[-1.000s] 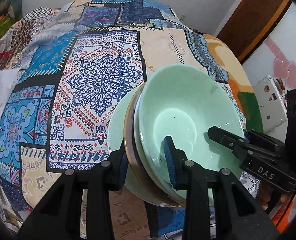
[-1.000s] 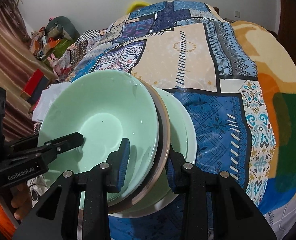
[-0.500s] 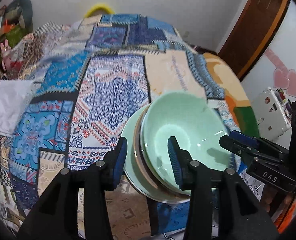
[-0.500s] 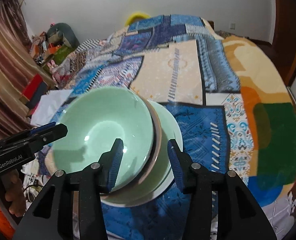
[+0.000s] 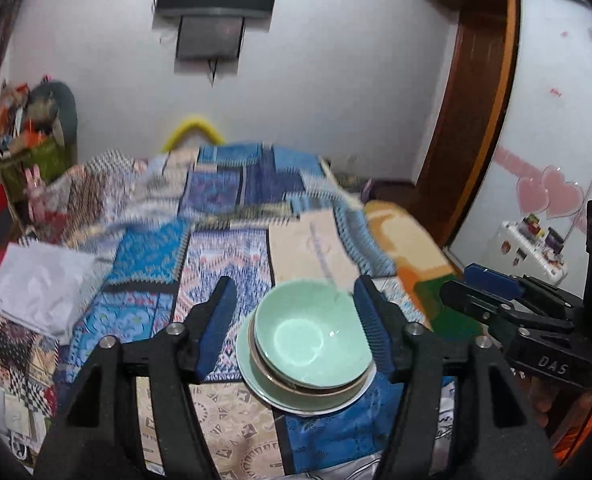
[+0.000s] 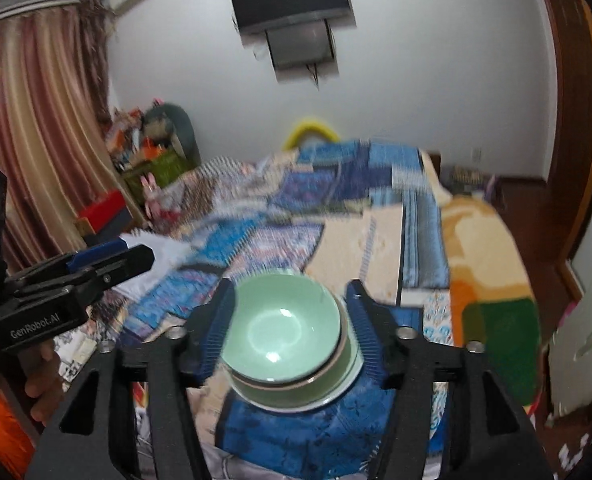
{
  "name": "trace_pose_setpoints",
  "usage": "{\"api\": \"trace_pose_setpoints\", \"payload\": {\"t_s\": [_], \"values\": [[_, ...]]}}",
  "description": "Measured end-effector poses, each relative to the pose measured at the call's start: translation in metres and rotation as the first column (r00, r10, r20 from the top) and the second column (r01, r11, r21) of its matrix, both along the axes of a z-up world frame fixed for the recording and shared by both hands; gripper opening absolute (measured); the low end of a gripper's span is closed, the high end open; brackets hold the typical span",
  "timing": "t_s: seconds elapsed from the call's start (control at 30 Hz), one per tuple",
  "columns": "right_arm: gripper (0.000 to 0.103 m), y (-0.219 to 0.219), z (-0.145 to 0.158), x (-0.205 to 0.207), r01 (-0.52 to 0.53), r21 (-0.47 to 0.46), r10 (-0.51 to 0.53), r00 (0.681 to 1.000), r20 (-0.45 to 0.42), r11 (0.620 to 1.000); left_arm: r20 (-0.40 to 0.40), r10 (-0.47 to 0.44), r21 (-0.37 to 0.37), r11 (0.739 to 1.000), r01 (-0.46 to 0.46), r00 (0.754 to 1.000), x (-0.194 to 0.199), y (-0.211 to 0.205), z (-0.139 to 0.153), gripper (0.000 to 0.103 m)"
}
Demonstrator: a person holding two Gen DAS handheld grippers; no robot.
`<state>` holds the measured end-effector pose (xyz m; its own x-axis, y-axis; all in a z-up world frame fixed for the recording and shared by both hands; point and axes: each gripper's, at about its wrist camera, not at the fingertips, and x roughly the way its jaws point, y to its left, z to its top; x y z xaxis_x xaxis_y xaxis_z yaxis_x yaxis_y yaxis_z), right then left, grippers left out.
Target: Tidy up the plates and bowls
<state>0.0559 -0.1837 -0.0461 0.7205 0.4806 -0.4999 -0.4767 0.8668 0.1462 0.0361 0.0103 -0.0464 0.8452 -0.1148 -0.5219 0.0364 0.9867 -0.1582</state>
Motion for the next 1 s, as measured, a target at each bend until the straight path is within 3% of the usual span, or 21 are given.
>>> {"api": "trace_pose_setpoints", "payload": {"t_s": [0.13,0.17,0.43,0.53,0.67,1.0], "values": [[0.063,-0.002,0.019,-0.02,-0.01,0.017,0.008,0.996,0.084,1.0,0.091,-0.001,0.003,1.0,0.0,0.996,-0.026,-0.005,0.021,0.07],[0.069,-0.003,0.023,-0.024,-0.011,0.026,0.008,0.995,0.101,1.0,0.121,0.004,0.013,1.0,-0.006,0.993,-0.034,-0.007,0.028,0.072],[0.085,-0.006,0.04,-0.046,-0.007,0.059,-0.006,0.977,0.215,0.998,0.267,0.016,0.062,0.998,-0.033,0.963,-0.075,-0.016,0.052,0.101],[0.089,-0.005,0.041,-0.051,-0.009,0.059,-0.006,0.971,0.24,0.998,0.295,0.033,0.057,0.997,-0.053,0.955,-0.085,-0.016,0.055,0.102],[0.102,-0.004,0.042,-0.06,0.01,0.06,-0.027,0.958,0.285,0.998,0.29,0.03,0.044,0.998,-0.045,0.956,-0.088,-0.015,0.054,0.103],[0.103,-0.008,0.044,-0.064,0.017,0.083,-0.041,0.954,0.297,0.996,0.296,0.035,0.054,0.997,-0.054,0.955,-0.091,-0.018,0.049,0.103]]}}
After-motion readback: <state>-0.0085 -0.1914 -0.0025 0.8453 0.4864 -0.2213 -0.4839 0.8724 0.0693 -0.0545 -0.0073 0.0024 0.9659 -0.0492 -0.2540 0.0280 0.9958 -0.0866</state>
